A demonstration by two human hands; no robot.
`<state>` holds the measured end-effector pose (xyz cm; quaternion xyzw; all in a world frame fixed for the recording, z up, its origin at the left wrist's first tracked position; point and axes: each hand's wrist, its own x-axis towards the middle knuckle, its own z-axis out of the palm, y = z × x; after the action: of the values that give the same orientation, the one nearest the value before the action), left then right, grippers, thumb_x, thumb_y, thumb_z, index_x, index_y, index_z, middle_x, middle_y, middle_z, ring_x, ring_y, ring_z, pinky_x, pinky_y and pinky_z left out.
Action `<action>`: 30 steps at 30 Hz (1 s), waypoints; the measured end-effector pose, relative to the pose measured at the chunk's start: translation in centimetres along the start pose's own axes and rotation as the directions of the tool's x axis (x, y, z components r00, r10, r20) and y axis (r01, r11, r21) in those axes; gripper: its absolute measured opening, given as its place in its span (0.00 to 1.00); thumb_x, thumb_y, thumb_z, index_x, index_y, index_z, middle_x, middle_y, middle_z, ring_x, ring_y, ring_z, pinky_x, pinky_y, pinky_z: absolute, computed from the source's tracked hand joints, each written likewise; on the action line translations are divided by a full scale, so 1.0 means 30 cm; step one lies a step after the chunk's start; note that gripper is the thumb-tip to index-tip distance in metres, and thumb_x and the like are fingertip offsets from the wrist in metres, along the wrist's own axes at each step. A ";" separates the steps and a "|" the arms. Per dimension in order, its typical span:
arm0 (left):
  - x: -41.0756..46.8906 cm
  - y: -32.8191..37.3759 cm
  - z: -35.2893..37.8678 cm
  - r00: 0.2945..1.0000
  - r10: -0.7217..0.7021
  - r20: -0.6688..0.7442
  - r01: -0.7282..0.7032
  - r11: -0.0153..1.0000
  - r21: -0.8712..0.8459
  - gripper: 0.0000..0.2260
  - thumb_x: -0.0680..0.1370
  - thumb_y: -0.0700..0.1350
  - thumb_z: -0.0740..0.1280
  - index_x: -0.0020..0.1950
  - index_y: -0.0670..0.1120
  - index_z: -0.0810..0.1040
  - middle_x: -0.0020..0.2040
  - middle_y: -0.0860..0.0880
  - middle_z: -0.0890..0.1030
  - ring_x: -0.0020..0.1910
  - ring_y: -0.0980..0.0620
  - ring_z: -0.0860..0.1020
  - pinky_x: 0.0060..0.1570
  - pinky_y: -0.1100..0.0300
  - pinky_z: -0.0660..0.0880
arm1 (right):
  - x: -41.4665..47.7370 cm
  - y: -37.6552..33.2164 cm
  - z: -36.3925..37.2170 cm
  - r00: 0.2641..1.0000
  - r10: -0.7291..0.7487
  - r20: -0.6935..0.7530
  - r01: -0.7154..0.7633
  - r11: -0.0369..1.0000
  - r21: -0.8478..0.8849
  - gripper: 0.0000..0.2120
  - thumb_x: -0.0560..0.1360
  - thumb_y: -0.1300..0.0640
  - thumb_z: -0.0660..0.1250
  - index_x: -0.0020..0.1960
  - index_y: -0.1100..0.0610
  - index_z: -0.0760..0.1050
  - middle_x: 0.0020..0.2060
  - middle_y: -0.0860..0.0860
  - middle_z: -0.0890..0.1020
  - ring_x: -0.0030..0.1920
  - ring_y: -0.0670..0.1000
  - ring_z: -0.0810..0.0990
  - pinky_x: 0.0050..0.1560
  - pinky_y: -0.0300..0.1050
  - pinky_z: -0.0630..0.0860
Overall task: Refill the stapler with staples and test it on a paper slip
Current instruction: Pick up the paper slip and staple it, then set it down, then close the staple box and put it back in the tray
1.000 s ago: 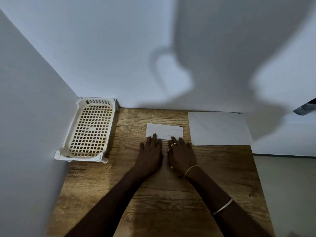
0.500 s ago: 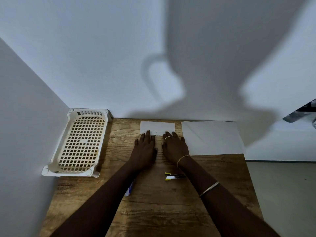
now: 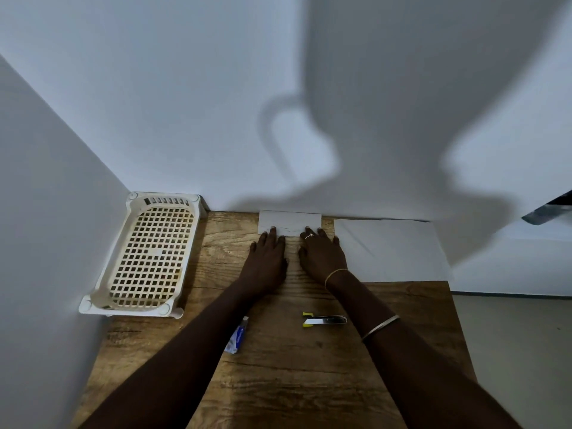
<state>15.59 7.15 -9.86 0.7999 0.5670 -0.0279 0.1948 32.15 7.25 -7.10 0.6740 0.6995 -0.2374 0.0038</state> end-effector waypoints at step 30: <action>-0.661 -0.114 0.084 0.963 -0.234 -0.135 0.162 0.900 -0.405 0.31 0.77 0.53 0.72 0.77 0.44 0.68 0.73 0.46 0.72 0.71 0.50 0.71 0.68 0.55 0.71 | -0.465 -0.322 0.296 0.988 -0.072 -0.134 0.109 0.948 0.298 0.18 0.79 0.57 0.62 0.68 0.56 0.77 0.60 0.56 0.83 0.61 0.56 0.80 0.62 0.47 0.74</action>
<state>5.83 -10.53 -7.88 0.6821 0.6550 0.1383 0.2942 21.50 -8.66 -7.27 0.6467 0.6837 -0.3011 -0.1536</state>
